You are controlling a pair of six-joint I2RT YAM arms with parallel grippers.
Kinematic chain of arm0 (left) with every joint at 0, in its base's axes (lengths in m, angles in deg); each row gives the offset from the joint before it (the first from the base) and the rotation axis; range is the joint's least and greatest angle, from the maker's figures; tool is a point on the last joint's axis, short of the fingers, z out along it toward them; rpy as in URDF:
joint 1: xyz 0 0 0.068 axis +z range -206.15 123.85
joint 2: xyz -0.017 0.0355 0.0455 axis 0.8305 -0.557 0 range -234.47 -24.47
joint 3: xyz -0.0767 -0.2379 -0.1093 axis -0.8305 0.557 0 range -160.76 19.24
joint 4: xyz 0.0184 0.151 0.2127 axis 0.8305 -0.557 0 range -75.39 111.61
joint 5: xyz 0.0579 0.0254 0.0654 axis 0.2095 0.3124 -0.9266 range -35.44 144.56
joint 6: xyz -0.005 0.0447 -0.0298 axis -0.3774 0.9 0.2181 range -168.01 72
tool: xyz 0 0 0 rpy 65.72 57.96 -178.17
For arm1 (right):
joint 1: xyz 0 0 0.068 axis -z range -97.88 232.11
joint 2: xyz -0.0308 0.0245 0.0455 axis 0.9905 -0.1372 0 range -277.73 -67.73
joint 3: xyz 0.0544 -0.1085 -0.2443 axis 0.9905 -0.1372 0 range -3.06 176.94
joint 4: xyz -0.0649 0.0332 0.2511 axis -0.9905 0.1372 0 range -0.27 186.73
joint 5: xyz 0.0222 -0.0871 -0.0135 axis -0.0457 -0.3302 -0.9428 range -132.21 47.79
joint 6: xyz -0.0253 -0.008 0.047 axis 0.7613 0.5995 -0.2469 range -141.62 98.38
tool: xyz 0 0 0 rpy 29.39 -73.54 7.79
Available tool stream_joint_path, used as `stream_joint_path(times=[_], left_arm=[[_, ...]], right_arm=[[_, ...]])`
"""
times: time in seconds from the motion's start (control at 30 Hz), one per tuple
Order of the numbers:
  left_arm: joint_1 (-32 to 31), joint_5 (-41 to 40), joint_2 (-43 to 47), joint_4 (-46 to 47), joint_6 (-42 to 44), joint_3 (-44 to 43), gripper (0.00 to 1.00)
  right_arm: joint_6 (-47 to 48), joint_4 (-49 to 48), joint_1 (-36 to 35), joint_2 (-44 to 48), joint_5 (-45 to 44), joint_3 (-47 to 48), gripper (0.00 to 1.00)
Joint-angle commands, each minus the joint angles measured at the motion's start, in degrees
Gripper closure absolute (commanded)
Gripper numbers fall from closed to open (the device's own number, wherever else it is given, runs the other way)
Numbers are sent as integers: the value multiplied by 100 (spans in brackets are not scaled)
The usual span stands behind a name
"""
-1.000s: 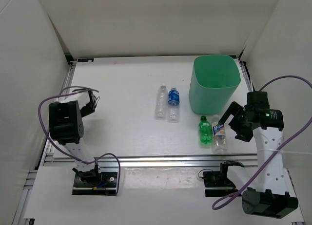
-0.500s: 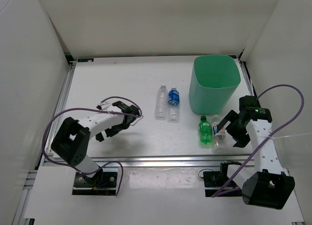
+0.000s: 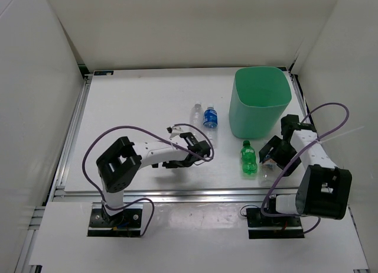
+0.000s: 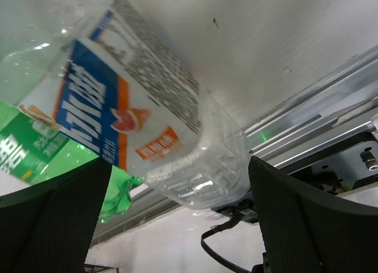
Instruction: Put the plastic bottles in the bin
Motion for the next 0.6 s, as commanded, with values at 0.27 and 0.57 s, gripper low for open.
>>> stream_joint_path(times=[0.27, 0.57], left_arm=[[-285, -404, 95, -464, 504, -486, 0], [-285, -518, 375, -412, 609, -539, 0]], right_arm=[[-285, -151, 28, -447, -382, -54, 27], [-267, 823, 28, 579, -198, 647, 56]])
